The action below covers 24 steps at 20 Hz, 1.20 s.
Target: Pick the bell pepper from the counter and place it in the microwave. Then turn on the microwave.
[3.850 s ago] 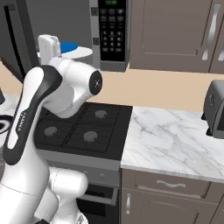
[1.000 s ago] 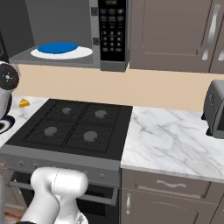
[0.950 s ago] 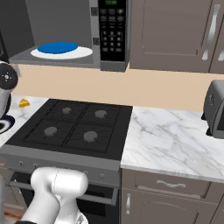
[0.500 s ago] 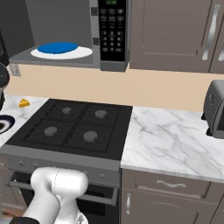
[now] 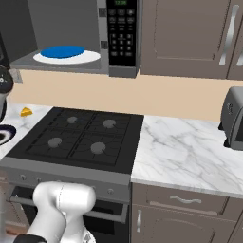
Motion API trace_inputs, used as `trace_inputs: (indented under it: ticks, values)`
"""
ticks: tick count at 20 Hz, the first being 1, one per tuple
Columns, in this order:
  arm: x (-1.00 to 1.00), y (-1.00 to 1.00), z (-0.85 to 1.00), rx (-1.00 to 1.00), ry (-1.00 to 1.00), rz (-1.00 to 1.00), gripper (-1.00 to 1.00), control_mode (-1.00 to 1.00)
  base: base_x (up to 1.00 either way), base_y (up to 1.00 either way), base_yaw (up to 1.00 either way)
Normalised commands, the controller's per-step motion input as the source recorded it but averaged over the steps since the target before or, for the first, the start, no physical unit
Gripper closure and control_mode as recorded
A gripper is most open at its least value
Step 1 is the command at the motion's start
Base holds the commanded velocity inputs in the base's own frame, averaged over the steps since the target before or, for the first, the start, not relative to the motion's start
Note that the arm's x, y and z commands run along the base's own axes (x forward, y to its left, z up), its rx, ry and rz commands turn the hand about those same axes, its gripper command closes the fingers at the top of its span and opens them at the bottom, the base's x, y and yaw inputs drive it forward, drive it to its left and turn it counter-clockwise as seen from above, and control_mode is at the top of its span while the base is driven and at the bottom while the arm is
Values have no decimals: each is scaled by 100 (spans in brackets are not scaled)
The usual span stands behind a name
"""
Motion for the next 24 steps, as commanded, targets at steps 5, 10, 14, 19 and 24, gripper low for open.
trace_inputs:
  ticks: [5,10,14,19,24]
  values:
    - [-7,-26,0,-4,-12,17,-100,-100,0,0,0]
    - [-6,-28,0,-5,-15,17,-100,-100,0,0,0]
    - [-3,-29,0,-7,-20,17,-100,-100,0,0,0]
    - [-6,-25,0,-10,-29,22,-100,-100,0,0,0]
    - [-11,-26,-5,-7,-38,28,-100,-100,0,0,0]
